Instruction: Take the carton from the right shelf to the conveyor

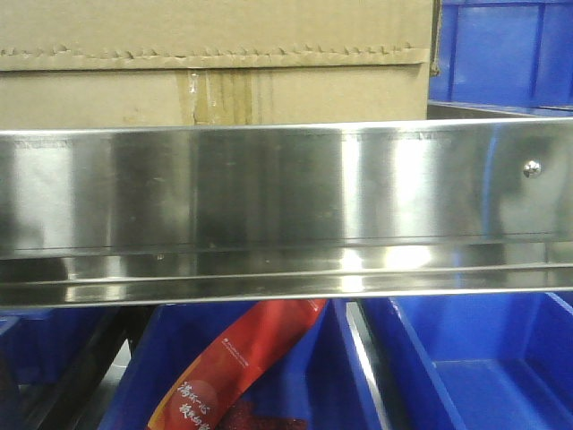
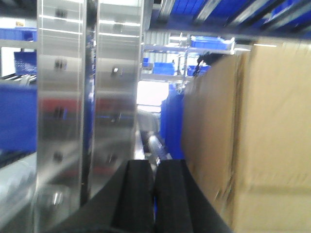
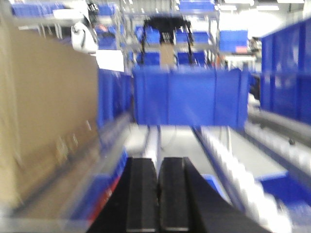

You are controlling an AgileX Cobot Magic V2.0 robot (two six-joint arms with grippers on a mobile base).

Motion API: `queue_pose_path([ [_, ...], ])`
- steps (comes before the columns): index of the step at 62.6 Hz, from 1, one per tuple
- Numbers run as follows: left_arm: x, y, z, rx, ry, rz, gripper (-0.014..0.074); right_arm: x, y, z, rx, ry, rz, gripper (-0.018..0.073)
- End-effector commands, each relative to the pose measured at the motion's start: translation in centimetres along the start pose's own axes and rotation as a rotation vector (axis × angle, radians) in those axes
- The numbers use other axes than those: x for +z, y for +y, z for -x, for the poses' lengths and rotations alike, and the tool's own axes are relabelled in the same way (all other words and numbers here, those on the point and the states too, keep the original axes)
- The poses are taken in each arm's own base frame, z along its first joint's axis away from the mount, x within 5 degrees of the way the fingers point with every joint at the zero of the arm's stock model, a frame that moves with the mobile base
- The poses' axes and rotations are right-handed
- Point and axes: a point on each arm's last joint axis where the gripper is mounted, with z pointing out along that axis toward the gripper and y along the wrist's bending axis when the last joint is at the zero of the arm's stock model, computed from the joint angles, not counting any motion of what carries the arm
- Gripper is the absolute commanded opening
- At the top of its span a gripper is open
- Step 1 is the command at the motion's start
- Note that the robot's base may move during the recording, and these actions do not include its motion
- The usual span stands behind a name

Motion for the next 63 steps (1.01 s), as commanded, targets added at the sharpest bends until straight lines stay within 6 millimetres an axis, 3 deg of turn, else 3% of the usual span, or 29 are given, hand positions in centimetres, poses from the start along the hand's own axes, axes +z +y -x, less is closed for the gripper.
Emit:
queue_pose_path([
  [1, -0.1, -0.2, 3.5, 0.056, 0.023, -0.005, 0.0059, -0.5, 0.4, 3.1, 0.007, 0.009, 0.028, 0.0022],
  [10, 0.8, -0.3, 8.0, 0.083, 0.091, -0.009, 0.0270, 0.1, 0.6, 7.0, 0.020, -0.004, 0.040, 0.0403],
  [16, 2.2, -0.4, 10.1, 0.073, 0.091, -0.011, 0.0398, 1.2, 0.6, 8.2, 0.021, 0.014, 0.039, 0.0578],
  [24, 4.7, -0.5, 11.7, 0.069, 0.164, -0.025, 0.0486, 2.8, 0.5, 9.0, 0.018, 0.013, 0.025, 0.0568],
  [41, 10.3, -3.7, 15.1, 0.071, 0.337, -0.304, 0.0486, 6.8, 1.5, 12.9, 0.024, 0.128, 0.137, 0.0568],
  [53, 16.1, -7.5, 16.8, 0.075, 0.438, -0.431, 0.0486, 12.0, 3.9, 15.6, 0.014, 0.289, 0.286, 0.0568],
  [63, 21.3, -9.1, 17.8, 0.034, 0.563, -0.374, 0.0486, 16.9, 5.5, 18.0, -0.011, 0.444, 0.341, 0.0568],
])
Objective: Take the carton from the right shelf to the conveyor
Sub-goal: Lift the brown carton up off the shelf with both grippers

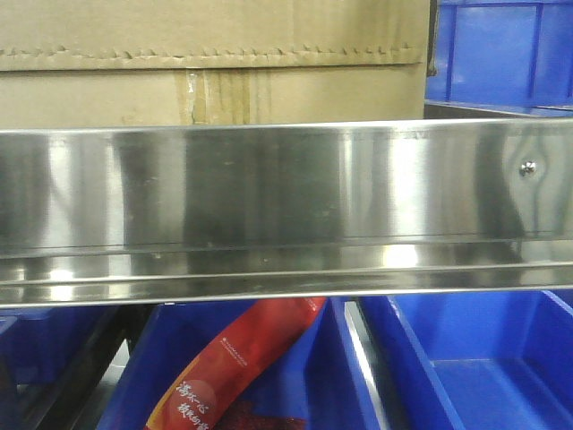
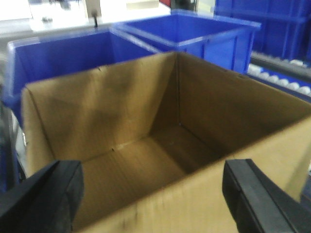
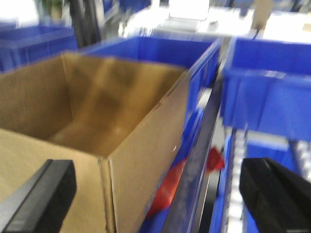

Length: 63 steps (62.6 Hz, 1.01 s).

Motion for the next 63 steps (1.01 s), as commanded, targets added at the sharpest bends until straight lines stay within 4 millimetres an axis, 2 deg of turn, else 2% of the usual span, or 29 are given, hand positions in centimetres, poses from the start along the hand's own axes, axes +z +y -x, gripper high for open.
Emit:
queue_pose_path([
  [1, 1.8, 0.2, 1.9, -0.046, 0.053, 0.028, 0.0486, 1.9, 0.0, 2.2, -0.014, 0.067, 0.019, 0.0568],
  [6, 3.2, 0.9, 3.3, -0.090, 0.121, 0.103, 0.0486, 3.9, 0.0, 3.8, -0.003, 0.145, 0.034, 0.0568],
  [11, 5.0, 1.7, 3.9, -0.103, 0.208, 0.193, 0.0486, 5.4, -0.3, 5.4, 0.035, 0.206, 0.020, 0.0568],
  [18, 6.6, 2.8, 4.5, -0.120, 0.301, 0.288, 0.0486, 7.9, -1.0, 6.6, 0.079, 0.288, -0.032, 0.0557],
  [26, 8.2, 4.2, 4.3, -0.165, 0.345, 0.322, 0.0486, 10.7, -1.0, 7.4, 0.090, 0.317, -0.031, 0.0522],
  [35, 9.1, 6.0, 3.7, -0.191, 0.371, 0.368, 0.0486, 14.0, 0.0, 7.0, 0.075, 0.353, 0.005, 0.0515],
  [44, 10.3, 7.7, 2.8, -0.233, 0.405, 0.396, 0.0486, 17.0, -0.1, 5.7, 0.086, 0.411, -0.014, 0.0515],
  [51, 11.8, 8.2, 1.9, -0.254, 0.446, 0.370, 0.0486, 18.4, -0.8, 4.9, 0.079, 0.439, -0.076, 0.0515],
  [63, 13.7, 8.5, 0.8, -0.251, 0.497, 0.366, 0.0486, 20.4, -1.0, 3.7, 0.083, 0.479, -0.076, 0.0515],
])
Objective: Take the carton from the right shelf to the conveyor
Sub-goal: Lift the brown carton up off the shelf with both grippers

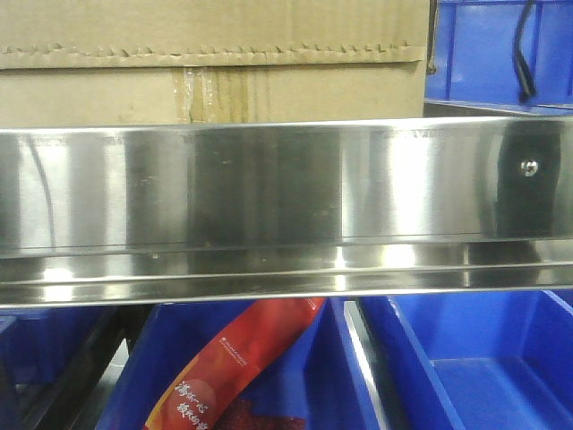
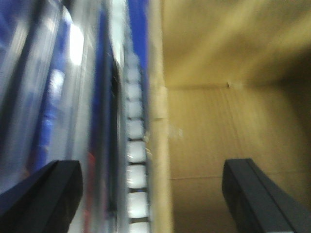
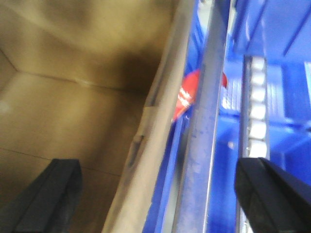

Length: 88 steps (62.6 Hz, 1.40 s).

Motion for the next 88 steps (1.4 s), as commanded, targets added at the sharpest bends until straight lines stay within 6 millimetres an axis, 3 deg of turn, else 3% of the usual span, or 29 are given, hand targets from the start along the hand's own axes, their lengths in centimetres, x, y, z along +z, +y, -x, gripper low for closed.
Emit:
queue_pose_path([
  [1, 0.5, -0.1, 0.2, -0.002, 0.000, -0.010, 0.0486, 0.5, -0.1, 0.3, -0.002, -0.019, -0.011, 0.0515],
  [19, 2.4, 0.2, 0.1, -0.008, 0.039, 0.007, 0.0483, 3.5, 0.0, 0.1, 0.015, 0.033, 0.015, 0.0505],
  [24, 2.5, 0.2, 0.1, -0.009, 0.039, 0.008, 0.0454, 3.9, 0.0, 0.0, 0.015, 0.042, 0.014, 0.0434],
  [29, 2.5, 0.2, 0.1, -0.009, 0.039, 0.008, 0.0349, 4.0, 0.0, 0.0, 0.016, 0.044, 0.014, 0.0277],
  [39, 2.5, 0.2, 0.1, -0.009, 0.039, 0.008, -0.0036, 4.1, 0.0, -0.2, 0.016, 0.059, 0.012, -0.0094],
  [51, 2.4, 0.3, 0.1, -0.010, 0.048, 0.011, 0.0013, 3.8, -0.1, -0.2, 0.013, 0.058, 0.009, -0.0069],
  [61, -0.5, 0.6, 0.7, -0.022, 0.005, 0.006, -0.0006, 1.5, 0.1, 0.1, 0.010, 0.019, 0.011, -0.0069],
  [72, -5.6, 0.8, 0.6, -0.028, -0.098, -0.029, -0.0006, -3.2, 0.3, 0.0, 0.004, -0.033, 0.020, -0.0069],
  [88, -10.9, -1.1, -1.6, 0.022, -0.167, -0.127, -0.0006, -9.5, 1.6, -1.9, -0.058, -0.109, 0.052, -0.0069],
])
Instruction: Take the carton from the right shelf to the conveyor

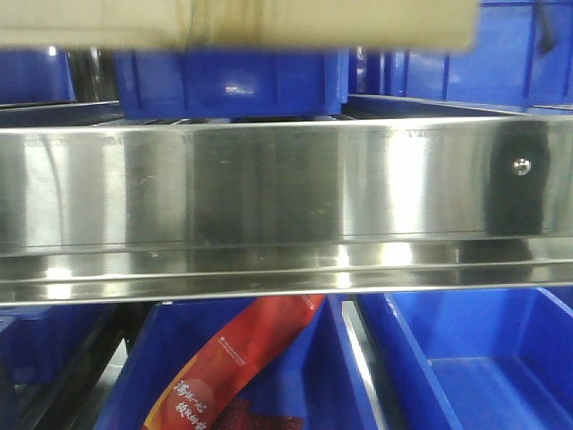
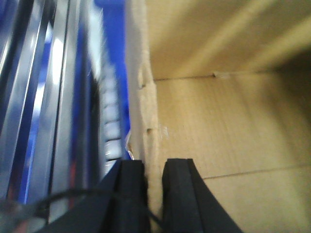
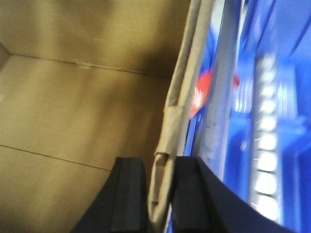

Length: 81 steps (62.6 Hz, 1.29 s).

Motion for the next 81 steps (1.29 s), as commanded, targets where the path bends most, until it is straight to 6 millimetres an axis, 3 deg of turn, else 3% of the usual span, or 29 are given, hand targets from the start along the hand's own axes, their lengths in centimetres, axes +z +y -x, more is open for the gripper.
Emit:
queue_pose_path([
  [1, -2.1, -0.9, -0.7, 0.015, -0.042, -0.045, -0.0006, -3.0, 0.6, -0.9, -0.059, -0.040, 0.004, -0.0069],
  [14, -4.3, -2.3, -4.0, 0.022, -0.014, -0.083, -0.0006, -5.2, 1.0, -5.0, -0.082, 0.013, 0.027, -0.0069],
  [26, -5.9, -3.2, -6.3, 0.034, 0.007, -0.150, -0.0006, -7.0, 0.8, -7.3, -0.073, -0.005, 0.049, -0.0069],
  [38, -7.2, -3.6, -6.7, 0.029, -0.015, -0.182, -0.0006, -8.7, 0.8, -7.2, -0.073, -0.092, 0.059, -0.0069],
  [81, -7.2, -3.6, -6.7, 0.029, -0.015, -0.182, -0.0006, -8.6, 0.9, -6.9, -0.072, -0.123, 0.062, -0.0069],
])
